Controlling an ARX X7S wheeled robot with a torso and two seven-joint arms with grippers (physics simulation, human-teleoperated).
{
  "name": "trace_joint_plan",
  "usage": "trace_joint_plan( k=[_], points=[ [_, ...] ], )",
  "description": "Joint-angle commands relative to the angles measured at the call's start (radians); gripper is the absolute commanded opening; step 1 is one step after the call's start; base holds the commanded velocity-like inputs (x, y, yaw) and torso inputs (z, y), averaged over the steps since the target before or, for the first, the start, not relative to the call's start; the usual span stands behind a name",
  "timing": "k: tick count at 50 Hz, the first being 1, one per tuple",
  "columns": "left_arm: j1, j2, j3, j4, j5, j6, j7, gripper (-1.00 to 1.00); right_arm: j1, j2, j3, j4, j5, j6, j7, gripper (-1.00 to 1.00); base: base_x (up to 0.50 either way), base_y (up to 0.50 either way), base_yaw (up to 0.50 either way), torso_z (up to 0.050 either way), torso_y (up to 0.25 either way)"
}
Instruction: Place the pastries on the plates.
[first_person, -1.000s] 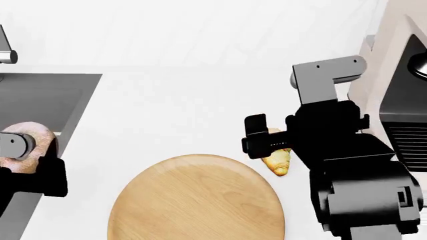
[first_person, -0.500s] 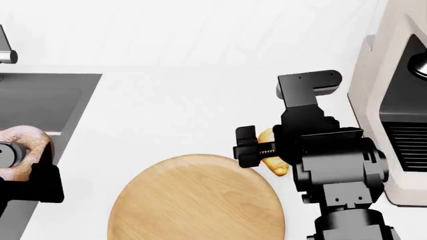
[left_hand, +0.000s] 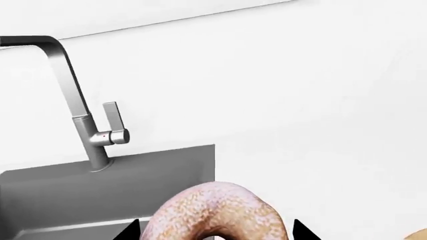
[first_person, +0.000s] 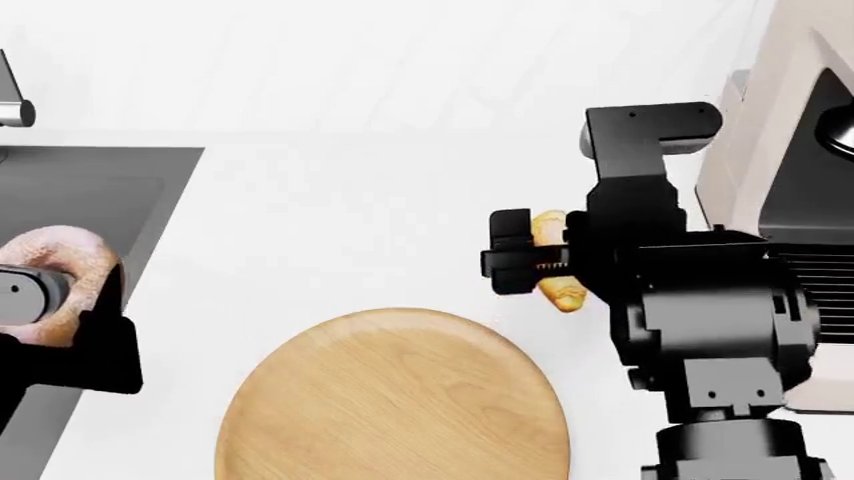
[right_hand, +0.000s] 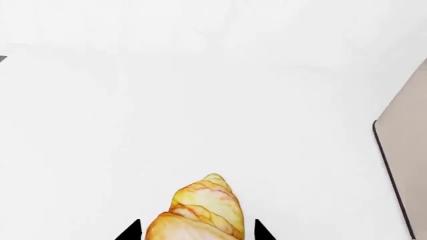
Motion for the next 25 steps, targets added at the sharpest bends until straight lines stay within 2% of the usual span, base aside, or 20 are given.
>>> trace_joint_plan(
  k=[1,3,4,8,11,12,14,17,25],
  points=[
    [-0.077,0.018,0.055,0.143,-0.082,-0.149,0.033,-1.0,0.018,0.035,0.051,-0.233,0.021,0.115,0.027,-1.0,0.0,0.0,0.0,0.0,0.0],
    [-0.095,0.015,0.108,0.169,-0.095,-0.173,0.045,-1.0,0.016,0.041,0.048,-0.29,0.026,0.147,0.031,-1.0,0.0,0.0,0.0,0.0,0.0],
    [-0.119,-0.008,0.179,0.162,-0.08,-0.17,0.047,-1.0,0.015,0.044,0.047,-0.325,0.03,0.165,0.032,-1.0,0.0,0.0,0.0,0.0,0.0],
    [-0.196,0.009,0.265,0.154,-0.101,-0.224,0.069,-1.0,-0.002,0.052,0.04,-0.426,0.049,0.214,0.025,-1.0,0.0,0.0,0.0,0.0,0.0],
    [-0.203,0.022,0.317,0.15,-0.108,-0.228,0.073,-1.0,-0.011,0.05,0.041,-0.451,0.055,0.224,0.027,-1.0,0.0,0.0,0.0,0.0,0.0],
    [-0.222,0.011,0.377,0.13,-0.103,-0.221,0.086,-1.0,-0.012,0.048,0.041,-0.455,0.061,0.224,0.02,-1.0,0.0,0.0,0.0,0.0,0.0],
    [-0.254,0.019,0.42,0.089,-0.102,-0.225,0.096,-1.0,-0.018,0.044,0.043,-0.452,0.063,0.215,0.02,-1.0,0.0,0.0,0.0,0.0,0.0],
    [-0.268,0.07,0.397,0.059,-0.141,-0.253,0.12,-1.0,-0.036,0.044,0.046,-0.471,0.069,0.213,0.021,-1.0,0.0,0.0,0.0,0.0,0.0],
    [-0.186,0.085,0.49,-0.008,-0.126,-0.169,0.117,-1.0,-0.053,0.05,0.04,-0.532,0.087,0.253,0.018,-1.0,0.0,0.0,0.0,0.0,0.0]
  ],
)
